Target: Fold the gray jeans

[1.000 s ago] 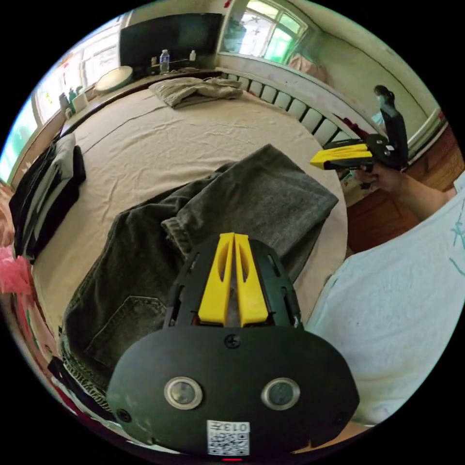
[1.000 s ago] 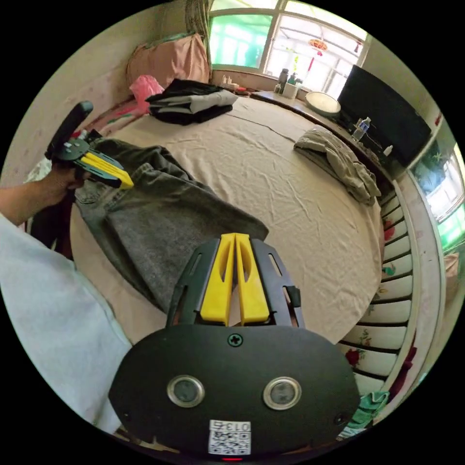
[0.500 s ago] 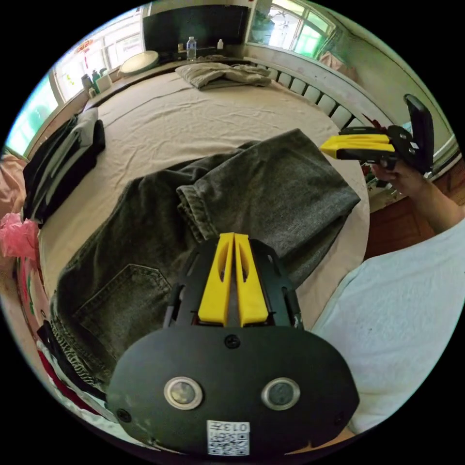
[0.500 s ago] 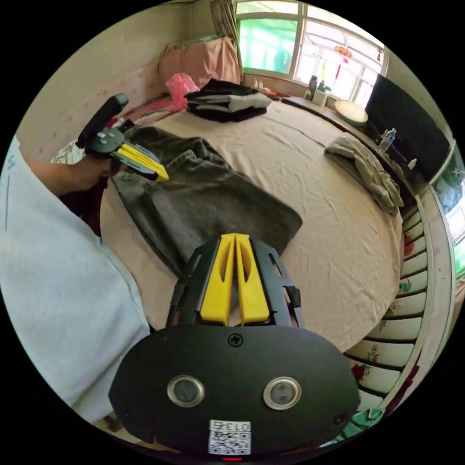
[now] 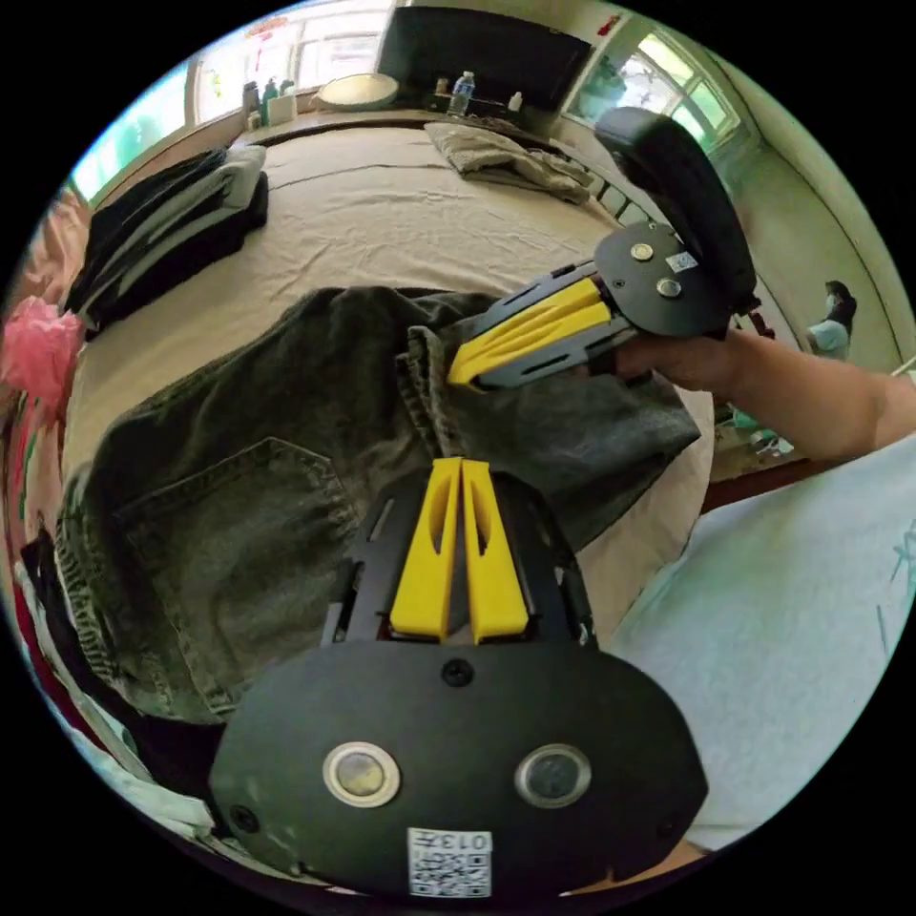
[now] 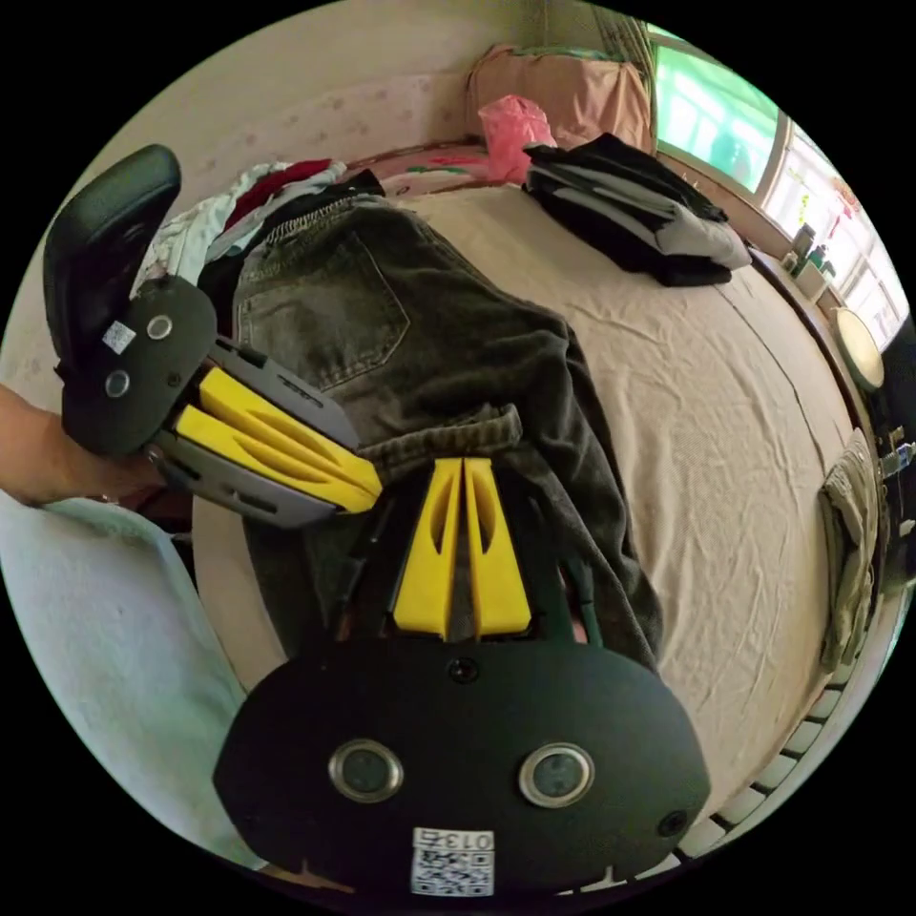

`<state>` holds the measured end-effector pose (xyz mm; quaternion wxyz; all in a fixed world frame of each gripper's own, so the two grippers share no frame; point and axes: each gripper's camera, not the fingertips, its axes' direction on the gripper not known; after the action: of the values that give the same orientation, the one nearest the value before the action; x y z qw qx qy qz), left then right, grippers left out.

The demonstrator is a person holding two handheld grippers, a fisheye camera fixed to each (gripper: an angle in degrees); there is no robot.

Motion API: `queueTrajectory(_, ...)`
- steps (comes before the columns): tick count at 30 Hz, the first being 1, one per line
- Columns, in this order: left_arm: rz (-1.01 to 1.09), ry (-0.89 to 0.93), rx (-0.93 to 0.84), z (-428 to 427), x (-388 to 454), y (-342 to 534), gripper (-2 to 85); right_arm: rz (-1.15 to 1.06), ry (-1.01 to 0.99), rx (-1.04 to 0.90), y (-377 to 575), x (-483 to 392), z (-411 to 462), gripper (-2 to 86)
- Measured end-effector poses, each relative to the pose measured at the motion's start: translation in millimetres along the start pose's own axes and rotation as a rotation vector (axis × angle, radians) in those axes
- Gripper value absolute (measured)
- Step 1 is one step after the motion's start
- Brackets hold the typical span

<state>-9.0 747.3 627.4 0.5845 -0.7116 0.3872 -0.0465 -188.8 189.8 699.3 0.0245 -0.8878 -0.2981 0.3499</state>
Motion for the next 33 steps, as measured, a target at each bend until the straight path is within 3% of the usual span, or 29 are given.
queueTrajectory(3,-0.135,-0.058,0.155,-49,-30,52,1.9,-0.02,-0.02,0.088,-12,13,-21,3.3)
queueTrajectory(5,-0.341,-0.158,0.275,-90,-67,113,4.8,-0.031,-0.018,0.144,-32,19,-30,6.5)
queueTrajectory(9,-0.654,-0.3,0.409,-133,-122,209,9.1,-0.097,-0.125,0.214,-117,20,-30,10.1)
queueTrajectory(11,-0.771,-0.281,0.441,-137,-153,251,13.5,-0.173,-0.159,0.2,-162,11,-20,10.7)
queueTrajectory(18,-0.84,0.03,0.444,-99,-205,290,17.1,-0.333,-0.265,-0.008,-313,-6,42,12.7)
queueTrajectory(23,-0.855,0.218,0.479,-75,-231,307,15.0,-0.337,-0.359,-0.196,-358,4,84,12.8)
queueTrajectory(29,-0.864,0.304,0.442,-47,-228,318,10.5,-0.276,-0.515,-0.308,-374,17,111,9.7)
queueTrajectory(33,-0.892,0.289,0.436,-42,-202,317,8.0,-0.437,-0.423,-0.209,-364,-5,87,8.1)
